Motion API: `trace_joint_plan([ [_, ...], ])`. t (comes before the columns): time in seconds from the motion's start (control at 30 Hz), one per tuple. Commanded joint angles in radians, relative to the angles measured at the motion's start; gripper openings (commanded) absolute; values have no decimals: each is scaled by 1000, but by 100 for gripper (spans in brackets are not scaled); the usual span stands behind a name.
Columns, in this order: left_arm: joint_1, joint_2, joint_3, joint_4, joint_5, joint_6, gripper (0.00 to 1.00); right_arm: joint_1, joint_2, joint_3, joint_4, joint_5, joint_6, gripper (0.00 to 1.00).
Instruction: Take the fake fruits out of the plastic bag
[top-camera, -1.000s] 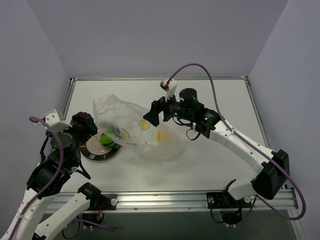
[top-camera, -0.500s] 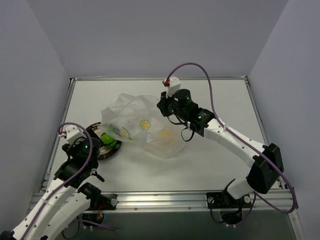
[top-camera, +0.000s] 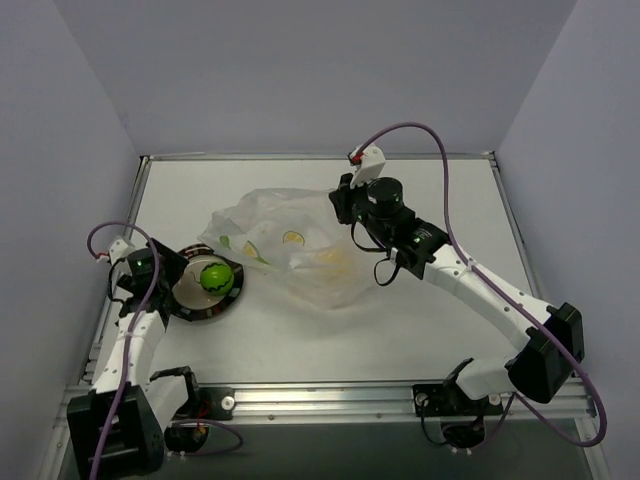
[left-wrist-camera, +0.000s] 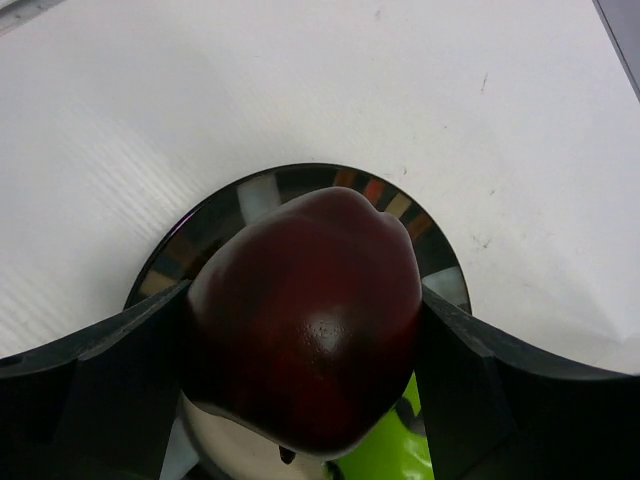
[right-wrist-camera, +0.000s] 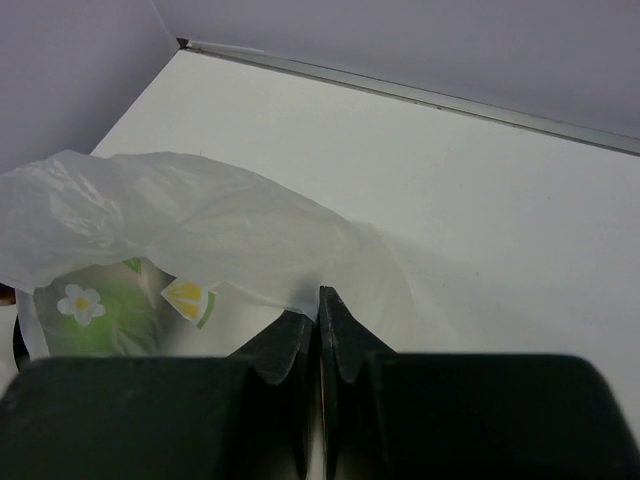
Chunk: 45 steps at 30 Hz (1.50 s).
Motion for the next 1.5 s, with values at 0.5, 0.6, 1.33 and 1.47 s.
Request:
trace_joint_plan([
  [0.5, 44, 323, 65, 309, 189, 4, 88, 9, -156, -169, 73, -59, 53, 0],
  [0.6, 44, 329, 51, 324, 187, -1, 93, 13, -187, -221, 89, -59, 72, 0],
  [1.33, 7, -446, 66, -223, 408, -100, 68, 53, -206, -353, 93, 38, 99, 0],
  [1.47, -95, -571, 8, -301, 459, -142, 38, 29, -184, -356, 112, 91, 93, 0],
])
